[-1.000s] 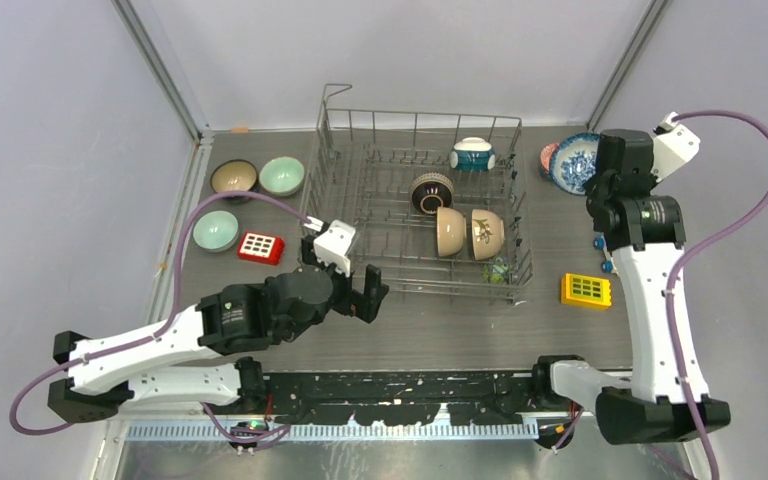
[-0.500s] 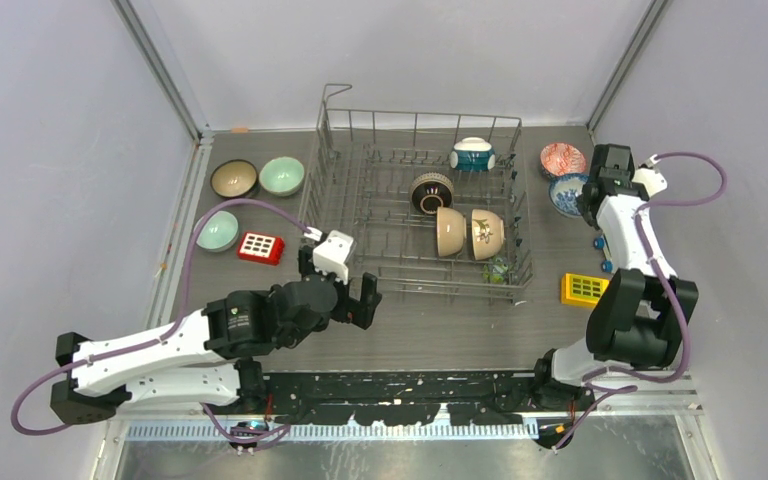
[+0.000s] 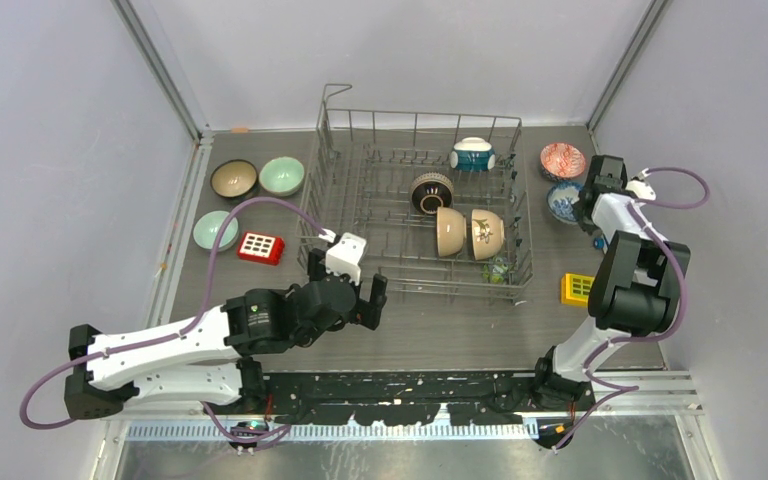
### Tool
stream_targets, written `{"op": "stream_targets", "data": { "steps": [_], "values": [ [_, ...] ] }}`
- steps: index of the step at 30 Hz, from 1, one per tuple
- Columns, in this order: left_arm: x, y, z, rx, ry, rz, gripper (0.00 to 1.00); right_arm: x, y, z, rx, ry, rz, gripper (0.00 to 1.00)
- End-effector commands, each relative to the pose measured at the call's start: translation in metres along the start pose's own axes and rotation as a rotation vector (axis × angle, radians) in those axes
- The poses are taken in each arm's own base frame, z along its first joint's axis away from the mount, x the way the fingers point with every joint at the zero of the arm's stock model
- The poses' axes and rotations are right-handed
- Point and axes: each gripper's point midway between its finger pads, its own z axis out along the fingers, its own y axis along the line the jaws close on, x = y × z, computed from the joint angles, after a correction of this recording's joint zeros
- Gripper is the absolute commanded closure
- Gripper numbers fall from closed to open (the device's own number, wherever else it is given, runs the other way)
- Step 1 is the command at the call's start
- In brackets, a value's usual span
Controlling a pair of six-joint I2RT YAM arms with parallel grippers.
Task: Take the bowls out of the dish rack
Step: Place the bowl at the center of the board.
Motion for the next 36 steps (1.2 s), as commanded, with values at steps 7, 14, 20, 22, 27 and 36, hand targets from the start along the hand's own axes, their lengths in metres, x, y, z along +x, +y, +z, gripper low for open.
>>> {"op": "stream_targets", "data": {
  "steps": [7, 14, 20, 22, 27, 36],
  "values": [
    [-0.015, 0.005, -0.004, -0.028, -0.049, -0.052, 0.00, -0.010, 0.017, 0.019, -0.047, -0.053, 0.065, 0.99],
    [-0.012, 0.008, -0.004, -0.040, -0.049, -0.057, 0.00, -0.006, 0.015, 0.031, -0.027, -0.046, 0.045, 0.99],
    [-0.012, 0.010, -0.003, -0.052, -0.050, -0.047, 0.00, -0.004, 0.009, 0.039, 0.000, -0.045, 0.024, 0.99],
    [-0.012, 0.010, -0.004, -0.054, -0.049, -0.045, 0.00, -0.003, 0.008, 0.041, 0.006, -0.042, 0.017, 0.99],
    [-0.011, 0.013, -0.004, -0.059, -0.049, -0.047, 0.00, -0.002, 0.007, 0.044, 0.010, -0.039, 0.005, 0.90],
    [-0.012, 0.011, -0.004, -0.051, -0.048, -0.047, 0.00, -0.011, 0.012, 0.034, -0.007, -0.043, 0.001, 0.60]
  ]
}}
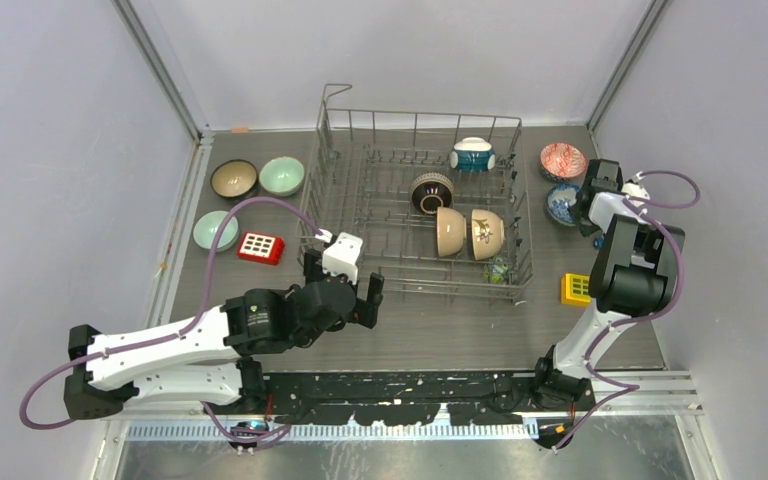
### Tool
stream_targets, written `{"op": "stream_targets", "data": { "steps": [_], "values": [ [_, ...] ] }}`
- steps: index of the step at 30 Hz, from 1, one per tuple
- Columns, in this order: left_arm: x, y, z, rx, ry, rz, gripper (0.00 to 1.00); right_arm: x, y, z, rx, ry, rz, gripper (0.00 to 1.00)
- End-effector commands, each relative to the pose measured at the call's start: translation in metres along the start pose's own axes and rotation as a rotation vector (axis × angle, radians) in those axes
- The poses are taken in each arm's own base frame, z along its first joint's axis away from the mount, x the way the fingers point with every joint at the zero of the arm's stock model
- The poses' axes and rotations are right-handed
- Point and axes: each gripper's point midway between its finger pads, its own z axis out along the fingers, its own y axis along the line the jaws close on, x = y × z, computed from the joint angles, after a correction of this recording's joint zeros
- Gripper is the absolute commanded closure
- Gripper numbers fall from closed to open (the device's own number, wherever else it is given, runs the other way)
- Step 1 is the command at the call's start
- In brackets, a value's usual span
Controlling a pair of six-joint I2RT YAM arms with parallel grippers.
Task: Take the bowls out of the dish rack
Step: Place the bowl at the center of the board.
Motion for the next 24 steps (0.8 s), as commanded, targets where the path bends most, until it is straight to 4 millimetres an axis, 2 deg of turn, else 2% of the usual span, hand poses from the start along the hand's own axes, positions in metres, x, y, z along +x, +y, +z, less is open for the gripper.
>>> {"op": "stream_targets", "data": {
  "steps": [1, 8, 15, 20, 24],
  "values": [
    [-0.013, 0.001, -0.004, -0.005, -0.044, -0.042, 0.00, -0.025, 0.009, -0.011, -0.020, -0.059, 0.016, 0.57],
    [-0.013, 0.000, -0.006, 0.011, -0.043, -0.058, 0.00, -0.039, 0.011, -0.030, -0.045, -0.084, 0.024, 0.32],
    [-0.021, -0.008, -0.007, 0.047, -0.060, -0.049, 0.00, -0.056, 0.018, -0.065, -0.088, -0.084, 0.051, 0.17],
    [-0.029, -0.021, -0.004, 0.088, -0.070, -0.033, 0.00, -0.062, 0.018, -0.106, -0.159, -0.092, 0.101, 0.10],
    [-0.039, -0.027, -0.006, 0.105, -0.087, -0.014, 0.00, -0.068, 0.028, -0.152, -0.253, -0.149, 0.097, 0.09]
  ]
}}
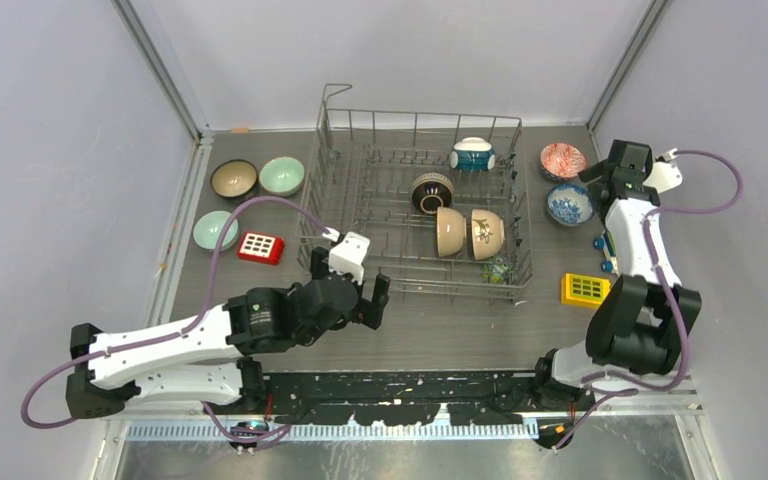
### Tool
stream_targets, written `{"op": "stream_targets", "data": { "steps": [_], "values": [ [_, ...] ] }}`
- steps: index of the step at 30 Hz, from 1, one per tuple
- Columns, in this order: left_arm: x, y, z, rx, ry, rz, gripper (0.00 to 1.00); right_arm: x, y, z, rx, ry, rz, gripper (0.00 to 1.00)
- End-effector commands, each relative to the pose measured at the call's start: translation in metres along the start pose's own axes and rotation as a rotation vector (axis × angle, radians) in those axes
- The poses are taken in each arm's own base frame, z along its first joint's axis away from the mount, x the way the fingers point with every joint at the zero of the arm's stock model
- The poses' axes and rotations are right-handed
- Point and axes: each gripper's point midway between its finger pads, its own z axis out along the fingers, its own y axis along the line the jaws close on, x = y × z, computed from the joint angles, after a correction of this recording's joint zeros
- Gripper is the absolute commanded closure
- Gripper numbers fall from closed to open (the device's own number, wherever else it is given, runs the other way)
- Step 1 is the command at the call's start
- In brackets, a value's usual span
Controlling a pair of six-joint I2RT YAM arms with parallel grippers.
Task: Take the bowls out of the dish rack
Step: Place the bowl at the center of the board, then pick up the bowl from the dish rack.
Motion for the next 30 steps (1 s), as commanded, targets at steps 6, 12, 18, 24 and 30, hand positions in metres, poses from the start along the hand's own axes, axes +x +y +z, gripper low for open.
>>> {"op": "stream_targets", "data": {
  "steps": [6, 12, 18, 24, 30],
  "values": [
    [-0.060, -0.016, -0.011, 0.051, -0.149, 0.015, 0.00, -0.032, 0.064, -0.124, -0.297, -0.138, -0.009, 0.08],
    [-0.087, -0.022, -0.009, 0.038, -0.206, 0.087, 0.00, -0.005, 0.107, -0.225, -0.609, -0.132, -0.153, 0.09],
    [-0.103, -0.040, 0.022, 0.098, -0.151, 0.068, 0.00, 0.049, 0.090, -0.278, -0.806, -0.029, -0.260, 0.09],
    [-0.115, -0.056, 0.069, 0.172, -0.063, -0.060, 0.00, 0.080, 0.047, -0.272, -0.858, 0.031, -0.228, 0.09],
    [-0.122, -0.065, 0.114, 0.260, -0.003, -0.261, 0.00, 0.105, 0.018, -0.258, -0.856, 0.075, -0.211, 0.09]
  ]
}}
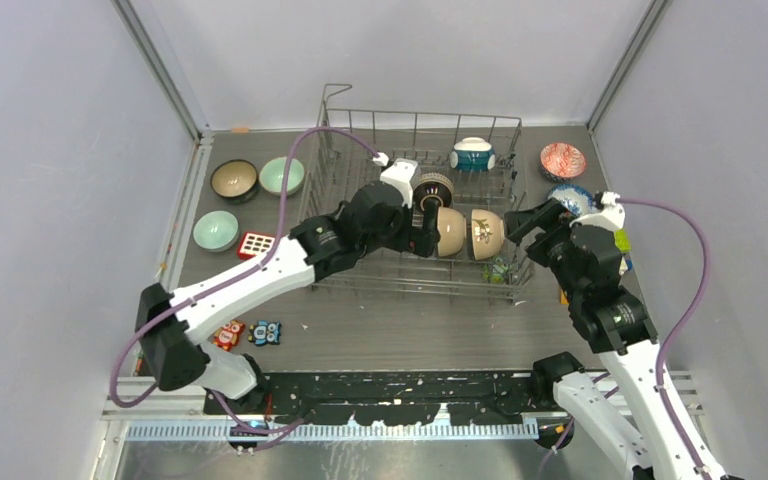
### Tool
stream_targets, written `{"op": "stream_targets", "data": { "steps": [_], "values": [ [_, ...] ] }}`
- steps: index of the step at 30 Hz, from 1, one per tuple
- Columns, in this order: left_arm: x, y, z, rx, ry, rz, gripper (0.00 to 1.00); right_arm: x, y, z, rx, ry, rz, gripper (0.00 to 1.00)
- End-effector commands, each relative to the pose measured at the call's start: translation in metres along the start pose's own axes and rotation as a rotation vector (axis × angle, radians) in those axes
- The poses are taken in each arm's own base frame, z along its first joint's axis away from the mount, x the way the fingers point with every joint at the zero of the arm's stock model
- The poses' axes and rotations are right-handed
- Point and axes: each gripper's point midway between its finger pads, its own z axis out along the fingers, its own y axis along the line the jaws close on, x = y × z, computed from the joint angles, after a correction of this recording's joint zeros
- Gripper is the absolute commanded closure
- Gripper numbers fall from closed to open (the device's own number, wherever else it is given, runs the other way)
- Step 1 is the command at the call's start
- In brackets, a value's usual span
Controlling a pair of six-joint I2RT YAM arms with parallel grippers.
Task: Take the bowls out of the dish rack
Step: Pick up the bowl from the dish rack.
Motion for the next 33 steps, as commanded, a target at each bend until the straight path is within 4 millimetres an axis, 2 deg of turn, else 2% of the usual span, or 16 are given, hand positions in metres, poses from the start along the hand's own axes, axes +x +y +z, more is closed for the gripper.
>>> {"op": "stream_targets", "data": {
  "steps": [1, 7, 10, 17, 22, 29, 33],
  "values": [
    [-0.029, -0.026, 0.019, 0.150, -0.041, -0.178, 0.00, 0.010, -0.001, -0.006, -0.048, -0.007, 0.040, 0.09],
    [-0.034, -0.025, 0.057, 0.220, -0.053, -0.337, 0.00, 0.028, -0.024, -0.006, -0.012, -0.015, -0.017, 0.09],
    [-0.031, -0.025, 0.076, 0.258, -0.033, -0.420, 0.04, 0.037, -0.033, -0.005, 0.005, -0.013, -0.033, 0.09],
    [-0.014, -0.006, 0.110, 0.245, 0.004, -0.554, 0.15, 0.038, -0.034, -0.006, 0.000, -0.023, -0.048, 0.10],
    [-0.007, 0.001, 0.122, 0.251, 0.023, -0.576, 0.20, 0.039, -0.030, -0.009, -0.016, -0.024, -0.057, 0.10],
    [0.006, 0.001, 0.132, 0.307, 0.066, -0.588, 0.24, 0.042, -0.027, -0.011, -0.034, -0.015, -0.060, 0.10],
    [0.012, -0.001, 0.137, 0.348, 0.082, -0.608, 0.31, 0.040, -0.025, -0.013, -0.036, -0.014, -0.064, 0.10]
  ]
}}
